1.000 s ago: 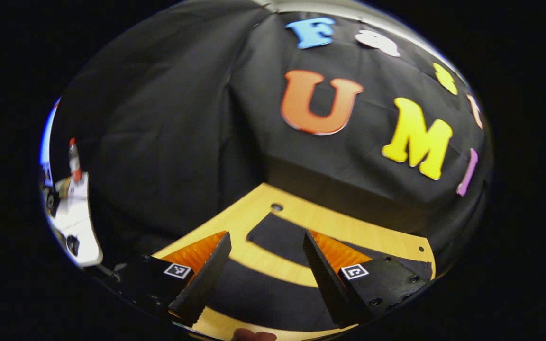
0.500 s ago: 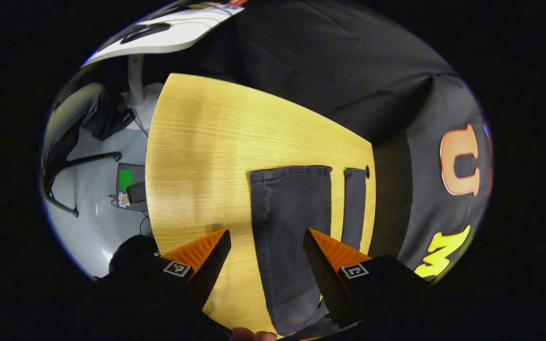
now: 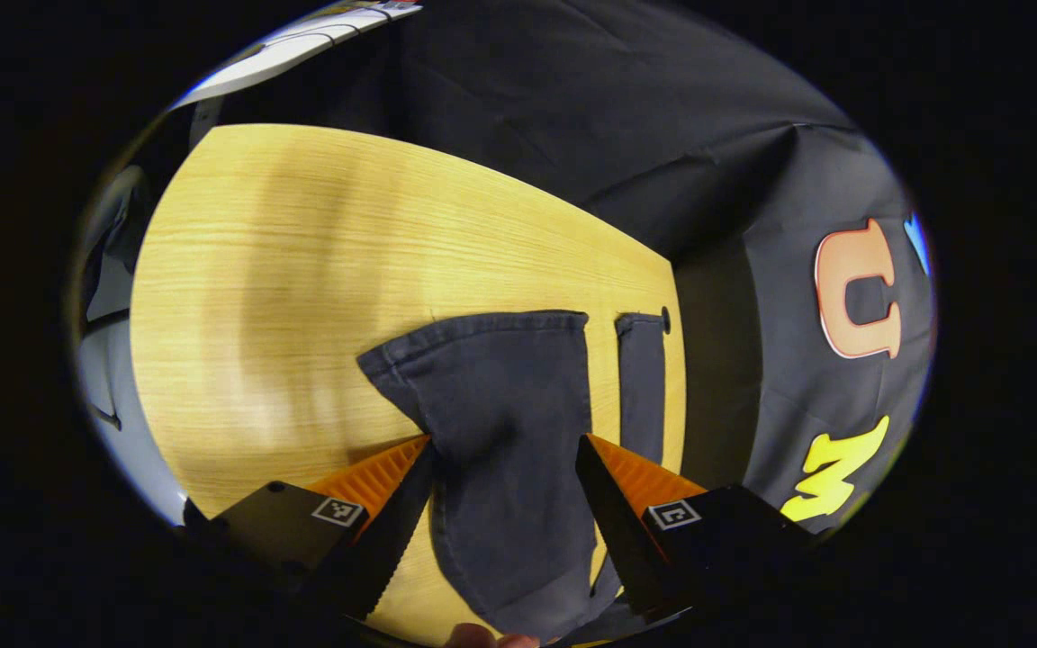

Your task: Grasp the waist and the cuffs of the jeans and fold them to make the two legs overlap; first hold the waist and fold one-third of the jeans toward the cuffs, then hold the cuffs and fold the remaining one-third in the same direction to finish folding.

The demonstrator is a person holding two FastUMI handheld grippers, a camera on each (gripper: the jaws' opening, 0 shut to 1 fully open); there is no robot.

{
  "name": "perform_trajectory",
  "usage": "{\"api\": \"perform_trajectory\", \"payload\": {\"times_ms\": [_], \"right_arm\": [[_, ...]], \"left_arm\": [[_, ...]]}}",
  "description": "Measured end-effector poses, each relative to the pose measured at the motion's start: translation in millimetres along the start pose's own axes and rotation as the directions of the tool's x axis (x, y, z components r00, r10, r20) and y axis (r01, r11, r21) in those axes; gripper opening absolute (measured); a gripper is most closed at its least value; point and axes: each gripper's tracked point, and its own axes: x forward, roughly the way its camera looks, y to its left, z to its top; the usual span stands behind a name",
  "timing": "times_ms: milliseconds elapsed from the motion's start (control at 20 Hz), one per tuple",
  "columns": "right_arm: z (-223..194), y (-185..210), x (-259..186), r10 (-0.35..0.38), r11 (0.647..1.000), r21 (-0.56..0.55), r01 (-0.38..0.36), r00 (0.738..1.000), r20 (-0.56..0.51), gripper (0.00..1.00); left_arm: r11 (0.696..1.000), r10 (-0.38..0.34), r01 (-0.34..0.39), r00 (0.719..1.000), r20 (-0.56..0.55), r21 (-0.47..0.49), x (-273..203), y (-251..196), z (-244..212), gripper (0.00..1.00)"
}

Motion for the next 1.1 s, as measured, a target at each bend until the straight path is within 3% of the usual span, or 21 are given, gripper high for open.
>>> {"api": "perform_trajectory", "payload": {"times_ms": [150, 200, 300, 350, 400, 500, 550, 600, 650, 700, 750, 800, 850, 900, 950, 1000, 1100], "right_arm": [[8.6, -0.2, 9.7, -0.01, 0.996, 0.089, 0.01, 1.0, 0.006, 0.98], [10.7, 1.4, 15.7, -0.012, 0.994, 0.112, 0.011, 1.0, 0.006, 0.98], [10.4, 0.8, 23.4, -0.018, 0.992, 0.124, 0.018, 1.0, 0.0, 0.98], [11.5, -0.5, 27.0, -0.026, 0.992, 0.122, 0.026, 1.0, -0.005, 0.98], [13.3, 0.5, 32.3, -0.023, 0.991, 0.129, 0.023, 1.0, 0.001, 0.98], [15.0, 7.9, 41.1, -0.026, 0.991, 0.134, 0.025, 1.0, 0.005, 0.92], [14.8, 10.0, 45.4, -0.028, 0.992, 0.122, 0.027, 1.0, 0.002, 0.96], [13.8, 10.3, 47.9, -0.033, 0.994, 0.105, 0.033, 0.999, -0.001, 0.92], [13.6, 10.8, 50.5, -0.044, 0.995, 0.089, 0.044, 0.999, -0.003, 0.96], [14.0, 10.3, 54.3, -0.063, 0.995, 0.072, 0.063, 0.998, -0.005, 0.96], [14.6, 10.0, 58.4, -0.079, 0.995, 0.059, 0.079, 0.997, -0.003, 0.96], [13.4, 6.9, 59.7, -0.101, 0.994, 0.042, 0.102, 0.995, -0.004, 0.92], [13.5, 2.6, 59.3, -0.133, 0.991, 0.033, 0.133, 0.991, -0.005, 0.95], [14.5, -4.3, 58.2, -0.176, 0.984, 0.032, 0.176, 0.984, -0.012, 0.83], [13.8, -8.2, 54.6, -0.212, 0.976, 0.057, 0.212, 0.977, -0.018, 0.76], [16.8, -14.7, 53.4, -0.26, 0.96, 0.097, 0.262, 0.965, -0.033, 0.57], [16.8, -7.3, 51.8, -0.244, 0.951, 0.182, 0.251, 0.968, -0.062, 0.2]], "left_arm": [[0.996, -0.034, 0.034, 0.999, -0.002, -0.08, 9.1, -4.8, 2.9, 0.96], [0.994, -0.036, 0.036, 0.999, -0.002, -0.101, 11.6, -4.5, 4.2, 0.75], [0.993, -0.036, 0.035, 0.999, -0.007, -0.113, 18.7, -4.8, 3.6, 0.85], [0.994, -0.035, 0.033, 0.999, -0.014, -0.105, 21.1, -6.0, 1.9, 0.82], [0.995, -0.033, 0.03, 0.999, -0.022, -0.094, 23.7, -7.3, -0.8, 0.64], [0.997, -0.03, 0.027, 0.999, -0.037, -0.076, 27.8, -12.2, -4.2, 0.57], [0.997, -0.028, 0.025, 0.999, -0.045, -0.068, 30.8, -13.8, -5.2, 0.69], [0.998, -0.022, 0.018, 0.998, -0.055, -0.061, 33.4, -14.8, -7.4, 0.52], [0.999, -0.013, 0.01, 0.998, -0.061, -0.049, 36.5, -15.5, -8.7, 0.36], [0.999, -0.006, 0.004, 0.998, -0.07, -0.037, 38.3, -15.5, -10.7, 0.46], [1.0, 0.007, -0.009, 0.997, -0.076, -0.023, 41.3, -14.7, -12.2, 0.44], [1.0, 0.017, -0.018, 0.997, -0.081, -0.012, 44.3, -16.2, -14.2, 0.39], [1.0, 0.026, -0.027, 0.996, -0.085, -0.005, 47.9, -17.5, -15.8, 0.27], [0.999, 0.033, -0.033, 0.995, -0.091, 0.002, 49.0, -20.0, -17.3, 0.3], [0.999, 0.039, -0.038, 0.994, -0.097, 0.007, 49.4, -21.5, -18.3, 0.26], [0.999, 0.038, -0.038, 0.994, -0.101, 0.009, 51.1, -23.4, -18.8, 0.2], [0.999, 0.052, -0.052, 0.993, -0.11, 0.011, 48.9, -22.8, -18.0, 0.14]]}}
